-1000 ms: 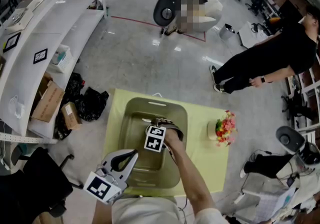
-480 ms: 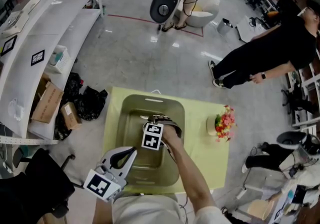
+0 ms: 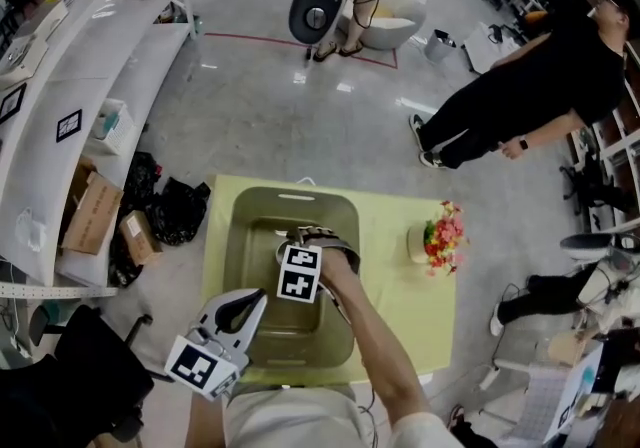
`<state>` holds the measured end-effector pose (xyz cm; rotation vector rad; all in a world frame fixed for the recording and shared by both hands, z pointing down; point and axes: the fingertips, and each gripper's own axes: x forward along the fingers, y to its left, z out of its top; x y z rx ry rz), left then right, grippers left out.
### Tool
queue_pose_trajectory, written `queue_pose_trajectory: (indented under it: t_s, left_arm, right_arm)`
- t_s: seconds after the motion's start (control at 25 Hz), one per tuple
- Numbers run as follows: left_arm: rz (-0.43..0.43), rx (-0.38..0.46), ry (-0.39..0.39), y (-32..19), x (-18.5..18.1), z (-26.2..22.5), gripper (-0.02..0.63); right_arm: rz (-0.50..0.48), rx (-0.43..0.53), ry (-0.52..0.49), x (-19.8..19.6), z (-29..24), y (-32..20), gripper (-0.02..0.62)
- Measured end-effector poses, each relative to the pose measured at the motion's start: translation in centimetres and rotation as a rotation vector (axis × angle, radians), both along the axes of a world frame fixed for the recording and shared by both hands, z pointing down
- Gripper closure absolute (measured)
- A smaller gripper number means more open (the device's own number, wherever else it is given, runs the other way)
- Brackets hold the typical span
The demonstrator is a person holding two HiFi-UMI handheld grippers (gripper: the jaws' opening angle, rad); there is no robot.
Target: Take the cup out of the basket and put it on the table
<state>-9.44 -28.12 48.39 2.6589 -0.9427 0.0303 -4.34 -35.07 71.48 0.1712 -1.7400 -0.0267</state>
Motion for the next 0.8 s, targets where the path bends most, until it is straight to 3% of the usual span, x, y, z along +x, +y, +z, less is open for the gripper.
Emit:
queue_pose_trajectory:
  t_s: [0.8]
  left_arm:
    - [0.081, 0.013, -0.035, 0.7, 3.2, -0.6, 0.597]
  right_arm:
    - [0.049, 0.158, -0.071, 2.3, -9.9, 1.3, 0.244]
